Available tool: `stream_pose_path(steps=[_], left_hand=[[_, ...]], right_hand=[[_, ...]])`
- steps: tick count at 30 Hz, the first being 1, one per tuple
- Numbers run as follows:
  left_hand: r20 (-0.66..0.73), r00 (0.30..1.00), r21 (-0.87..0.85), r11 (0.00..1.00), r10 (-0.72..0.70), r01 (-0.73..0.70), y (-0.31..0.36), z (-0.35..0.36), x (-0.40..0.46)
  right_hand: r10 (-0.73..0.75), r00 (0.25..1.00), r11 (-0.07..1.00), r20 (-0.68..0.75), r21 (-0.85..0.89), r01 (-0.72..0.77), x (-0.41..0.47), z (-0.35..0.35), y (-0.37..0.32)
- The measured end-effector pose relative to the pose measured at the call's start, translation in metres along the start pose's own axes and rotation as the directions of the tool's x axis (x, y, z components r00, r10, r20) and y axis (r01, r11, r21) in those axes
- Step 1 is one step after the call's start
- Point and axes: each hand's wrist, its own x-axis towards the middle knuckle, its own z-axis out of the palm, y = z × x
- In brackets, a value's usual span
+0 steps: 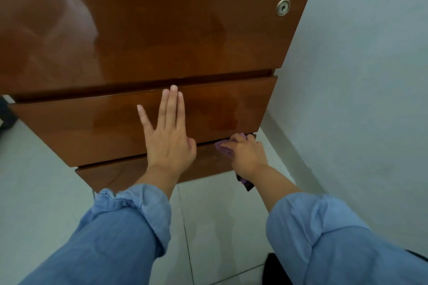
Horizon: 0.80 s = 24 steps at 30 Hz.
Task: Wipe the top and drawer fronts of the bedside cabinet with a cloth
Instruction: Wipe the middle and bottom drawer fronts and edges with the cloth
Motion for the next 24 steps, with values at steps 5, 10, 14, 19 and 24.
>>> stream_pose_path(steps=[5, 10, 14, 19, 24], left_hand=[[0.266, 0.938, 0.029, 0.970, 0.224, -0.240, 0.000, 0.022, -0.020], [0.548, 0.828, -0.093, 0.992, 0.119, -0.082, 0.000, 0.052, -0.022], [0.535, 0.840, -0.097, 0.994, 0.088, -0.042, -0.001, 0.067, -0.021], [0.499, 0.864, -0.097, 0.995, 0.074, -0.029, 0.002, 0.076, -0.029], [0.501, 0.865, -0.110, 0.994, 0.037, 0.022, 0.005, 0.077, -0.023]], right_hand=[[0.080, 0.995, 0.997, 0.053, 0.016, -0.081, -0.006, 0.005, 0.003], [0.154, 0.986, 0.987, 0.067, 0.024, -0.156, 0.005, 0.020, 0.009], [0.151, 0.989, 0.986, 0.006, 0.071, -0.151, 0.019, 0.026, 0.003], [0.155, 0.988, 0.988, -0.019, -0.011, -0.155, 0.021, 0.045, 0.002], [0.190, 0.982, 0.981, -0.008, -0.038, -0.190, 0.022, 0.052, -0.006]])
